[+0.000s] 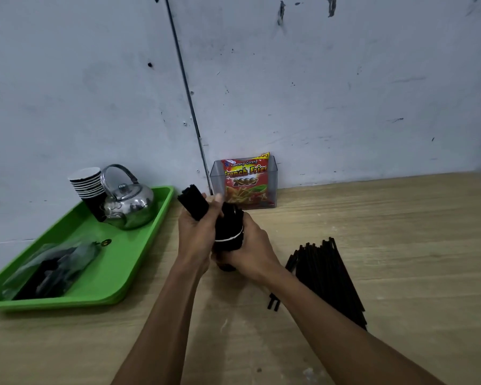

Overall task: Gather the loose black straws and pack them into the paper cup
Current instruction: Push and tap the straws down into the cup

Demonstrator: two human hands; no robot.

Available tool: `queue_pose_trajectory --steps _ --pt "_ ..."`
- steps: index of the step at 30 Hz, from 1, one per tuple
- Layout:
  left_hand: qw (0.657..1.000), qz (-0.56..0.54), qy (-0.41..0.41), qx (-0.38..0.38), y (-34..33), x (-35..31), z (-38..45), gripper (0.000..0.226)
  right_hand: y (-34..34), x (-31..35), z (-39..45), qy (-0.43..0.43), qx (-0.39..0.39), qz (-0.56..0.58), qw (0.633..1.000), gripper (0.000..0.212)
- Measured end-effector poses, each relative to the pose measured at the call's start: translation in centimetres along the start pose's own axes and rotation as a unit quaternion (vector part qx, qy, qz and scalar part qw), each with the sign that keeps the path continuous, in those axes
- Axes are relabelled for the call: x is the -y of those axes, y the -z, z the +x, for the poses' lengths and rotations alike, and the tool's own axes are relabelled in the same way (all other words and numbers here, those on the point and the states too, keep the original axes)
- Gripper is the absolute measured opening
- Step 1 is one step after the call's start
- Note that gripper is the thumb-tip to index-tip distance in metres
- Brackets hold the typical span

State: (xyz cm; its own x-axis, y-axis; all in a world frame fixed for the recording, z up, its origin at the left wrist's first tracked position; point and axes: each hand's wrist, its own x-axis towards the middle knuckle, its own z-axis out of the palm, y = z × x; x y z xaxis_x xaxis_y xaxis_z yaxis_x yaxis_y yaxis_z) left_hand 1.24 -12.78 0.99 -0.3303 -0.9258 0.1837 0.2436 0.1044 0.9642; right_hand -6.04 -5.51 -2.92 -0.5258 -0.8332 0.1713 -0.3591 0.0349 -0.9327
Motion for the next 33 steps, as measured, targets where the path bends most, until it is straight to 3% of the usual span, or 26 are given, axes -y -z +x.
queue_pose_trajectory --steps 6,17,23,27,33 --pt "0.994 0.098 0.012 0.056 0.6 -0.5 0.4 0.017 0.0 -0.2 0.2 -0.002 -0.004 0.003 1.0 0.08" --pt "0.988 0.109 -0.008 0.109 1.7 -2.0 0.2 0.026 -0.1 0.0 0.3 -0.009 -0.011 -0.008 1.0 0.084" --pt "0.946 0.273 0.004 0.174 2.3 -1.7 1.5 0.031 0.1 0.1 0.3 -0.009 -0.007 -0.012 1.0 0.083" --pt "0.946 0.25 -0.002 0.208 2.5 -2.0 1.0 0.026 0.4 0.6 0.1 0.004 0.023 -0.016 1.0 0.087" --pt "0.974 0.16 -0.008 0.158 1.8 -1.9 0.2 0.033 1.2 1.0 -0.2 0.02 0.031 -0.017 0.999 0.09"
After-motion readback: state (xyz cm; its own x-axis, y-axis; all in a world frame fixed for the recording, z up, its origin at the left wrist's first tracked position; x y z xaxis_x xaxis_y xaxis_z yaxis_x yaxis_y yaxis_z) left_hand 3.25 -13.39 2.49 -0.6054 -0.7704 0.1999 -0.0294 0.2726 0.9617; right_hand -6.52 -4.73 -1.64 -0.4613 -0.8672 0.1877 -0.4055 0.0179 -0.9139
